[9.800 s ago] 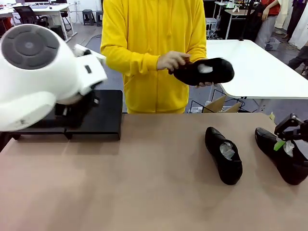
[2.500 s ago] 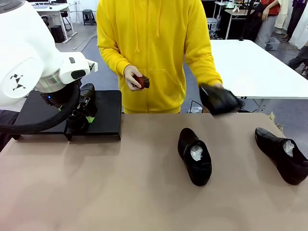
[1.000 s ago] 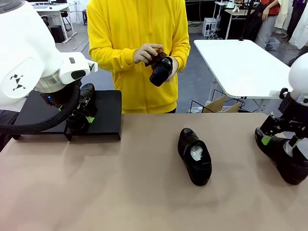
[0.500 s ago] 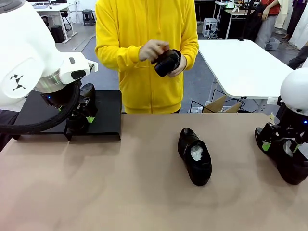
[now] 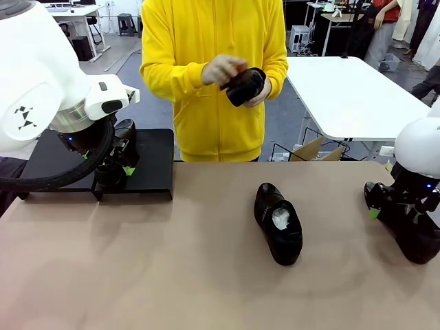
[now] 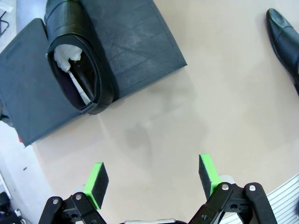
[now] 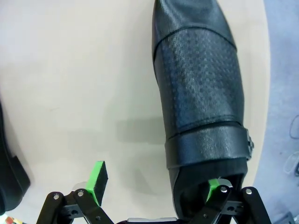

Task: Organize the shoes by placing them on the stand.
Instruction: Pick up one Shoe and place it in the middle of the table.

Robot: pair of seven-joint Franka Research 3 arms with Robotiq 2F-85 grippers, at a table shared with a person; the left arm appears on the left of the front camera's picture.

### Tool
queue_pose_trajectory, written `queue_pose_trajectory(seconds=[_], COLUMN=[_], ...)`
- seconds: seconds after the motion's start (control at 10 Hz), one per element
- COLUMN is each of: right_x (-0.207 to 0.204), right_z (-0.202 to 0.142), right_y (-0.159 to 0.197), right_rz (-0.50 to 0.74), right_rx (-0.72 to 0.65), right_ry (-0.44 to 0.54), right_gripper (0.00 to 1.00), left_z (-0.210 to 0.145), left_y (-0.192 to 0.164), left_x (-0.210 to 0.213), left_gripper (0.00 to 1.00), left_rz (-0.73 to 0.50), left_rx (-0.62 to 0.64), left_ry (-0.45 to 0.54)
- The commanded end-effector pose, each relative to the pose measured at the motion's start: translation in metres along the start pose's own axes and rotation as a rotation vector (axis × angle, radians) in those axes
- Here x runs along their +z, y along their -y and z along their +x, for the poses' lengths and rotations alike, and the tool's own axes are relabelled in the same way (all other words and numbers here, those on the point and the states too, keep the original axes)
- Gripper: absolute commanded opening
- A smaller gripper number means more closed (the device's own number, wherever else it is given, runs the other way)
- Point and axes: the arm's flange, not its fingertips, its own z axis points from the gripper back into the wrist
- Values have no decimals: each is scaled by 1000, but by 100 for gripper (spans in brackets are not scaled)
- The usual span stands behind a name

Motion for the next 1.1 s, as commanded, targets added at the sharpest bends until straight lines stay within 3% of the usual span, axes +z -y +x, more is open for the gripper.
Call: queue_pose_trajectory(seconds=[0.0, 0.3, 0.4, 0.8, 1.0], right_x=[-12, -19, -18, -13, -13], right_z=[0, 2, 2, 3, 6], right_y=[3, 1, 1, 6, 11], right_rz=[51, 37, 11, -37, -59], right_rx=[10, 35, 45, 29, 14], right_ry=[33, -12, -1, 6, -4], right_gripper=[100, 100, 84, 4, 0], left_z=[-2, -2, -2, -2, -2], left_y=[0, 0, 0, 0, 0], left_x=[0, 0, 0, 0, 0], left_gripper=[100, 100, 100, 100, 100], left_rz=[11, 11, 11, 11, 11], left_rx=[12, 12, 12, 12, 12], left_ry=[2, 2, 2, 2, 2])
